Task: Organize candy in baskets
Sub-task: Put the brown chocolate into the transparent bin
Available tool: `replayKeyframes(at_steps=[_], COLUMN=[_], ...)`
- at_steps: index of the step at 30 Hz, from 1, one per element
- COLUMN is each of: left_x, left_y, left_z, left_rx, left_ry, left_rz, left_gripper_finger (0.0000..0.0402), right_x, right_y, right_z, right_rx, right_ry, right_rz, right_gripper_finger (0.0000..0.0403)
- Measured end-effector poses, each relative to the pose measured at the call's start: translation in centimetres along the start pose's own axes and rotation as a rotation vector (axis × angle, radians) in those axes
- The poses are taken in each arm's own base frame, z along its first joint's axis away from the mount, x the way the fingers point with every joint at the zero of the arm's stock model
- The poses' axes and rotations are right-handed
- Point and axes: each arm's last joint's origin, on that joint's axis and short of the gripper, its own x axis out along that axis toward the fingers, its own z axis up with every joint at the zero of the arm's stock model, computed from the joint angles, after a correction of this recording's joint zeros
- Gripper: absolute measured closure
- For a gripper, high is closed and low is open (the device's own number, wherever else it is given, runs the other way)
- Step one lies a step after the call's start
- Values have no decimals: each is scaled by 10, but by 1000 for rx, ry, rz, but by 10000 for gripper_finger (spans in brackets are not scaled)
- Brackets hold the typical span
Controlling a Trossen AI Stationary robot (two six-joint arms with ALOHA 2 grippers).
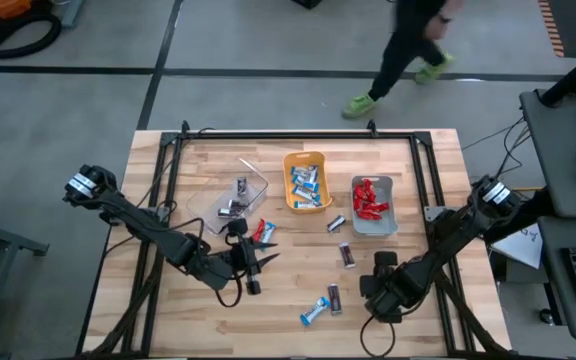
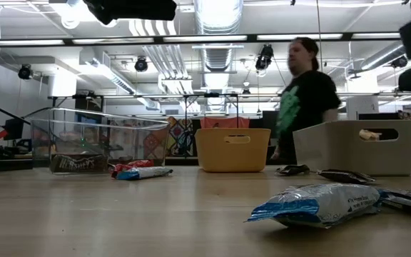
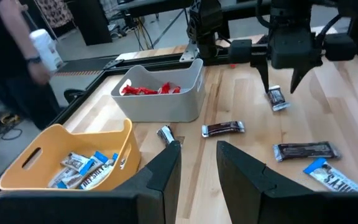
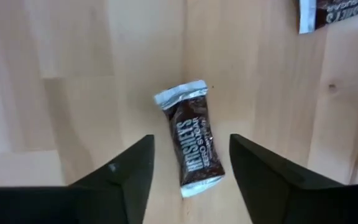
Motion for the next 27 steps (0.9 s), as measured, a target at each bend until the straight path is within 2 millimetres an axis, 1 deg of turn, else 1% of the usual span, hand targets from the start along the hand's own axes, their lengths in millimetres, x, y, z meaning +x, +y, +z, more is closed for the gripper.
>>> replayKeyframes(at_steps=[4,7,10,12,14,16,19,23,27], left_x=[3,4,5,5,5,5,5,5,5], left_y=[-2,-4,-3,-3,-3,-3,-3,-3,-4], left_z=[-1,-3,-3,-3,-3,-3,-2,0,1], left_rx=[4,16,16,16,15,13,4,-13,-27], left_ry=[-8,-1,0,0,-1,-2,-5,-19,-32], left_rz=[0,0,3,4,4,4,3,2,0], left_gripper_finger=[314,314,314,314,314,314,314,314,314], right_x=[12,22,29,34,38,39,40,39,35], right_y=[1,2,1,0,-1,-2,-4,-6,-8], right_z=[0,0,2,4,5,8,10,12,13], right_rx=[-3,-31,-52,-57,-55,-47,-51,-76,-94], right_ry=[36,66,93,110,125,129,128,104,89], right_rz=[-27,-51,-58,-61,-57,-46,-31,-60,-57], right_gripper_finger=[176,165,164,173,192,224,290,375,391])
